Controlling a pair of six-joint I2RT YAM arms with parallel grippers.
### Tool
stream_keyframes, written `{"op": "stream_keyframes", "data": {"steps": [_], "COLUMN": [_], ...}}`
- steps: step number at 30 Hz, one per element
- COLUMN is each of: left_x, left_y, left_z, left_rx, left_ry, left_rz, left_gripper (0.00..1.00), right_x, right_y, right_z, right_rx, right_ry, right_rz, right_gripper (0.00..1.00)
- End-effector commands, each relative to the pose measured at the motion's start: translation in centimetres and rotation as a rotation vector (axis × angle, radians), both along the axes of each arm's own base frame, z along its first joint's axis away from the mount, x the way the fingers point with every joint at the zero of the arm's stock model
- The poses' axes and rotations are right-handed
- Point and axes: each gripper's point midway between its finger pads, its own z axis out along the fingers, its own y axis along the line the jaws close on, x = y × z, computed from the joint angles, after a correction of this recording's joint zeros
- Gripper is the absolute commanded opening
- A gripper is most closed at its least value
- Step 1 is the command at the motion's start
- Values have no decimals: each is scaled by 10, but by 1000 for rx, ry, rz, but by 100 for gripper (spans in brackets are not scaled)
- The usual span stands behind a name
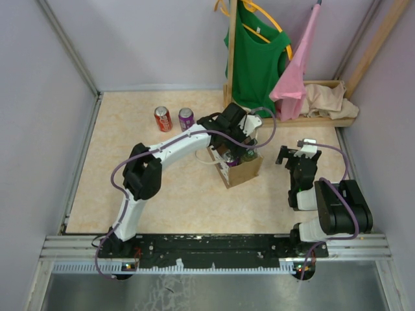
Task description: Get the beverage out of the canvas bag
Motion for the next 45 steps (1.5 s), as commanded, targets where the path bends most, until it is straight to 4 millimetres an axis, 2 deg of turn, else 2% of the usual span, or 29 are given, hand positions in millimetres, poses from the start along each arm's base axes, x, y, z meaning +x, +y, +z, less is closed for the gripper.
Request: {"op": "stream_keyframes", "data": {"steps": [1,5,12,17,21,26,27,32,45], "left_x": [-5,-2,-3,-3,-3,-2,-2,4,32], "left_y": [-7,-9,-12,-8,-4,-4,-5,-8,-21], "left_z": [-6,-4,-11,-14,-15,-15,-13,0,75], "left_rx": [-7,-33,-33,-24,-17,-14,-16,-30,-165], "left_ry": [17,-6,12,25,32,39,36,1,-165], "left_rz": [1,3,-7,2,8,6,3,-3,-18], "left_gripper": [99,96,80,48,31,3,0,0,0], "right_x": [8,8,8,8,8,8,8,8,8], "right_y": [-1,0,0,0,0,0,0,0,0], "right_z": [18,18,18,18,18,18,18,18,18], "right_rx": [9,10,10,9,10,10,10,9,10], "right_ry": [-65,-65,-65,-65,-65,-65,-65,-65,-65], "right_rz": [-4,-2,-3,-3,-3,-2,-2,-3,-2], "right_gripper": [99,99,99,99,99,99,99,99,99]}}
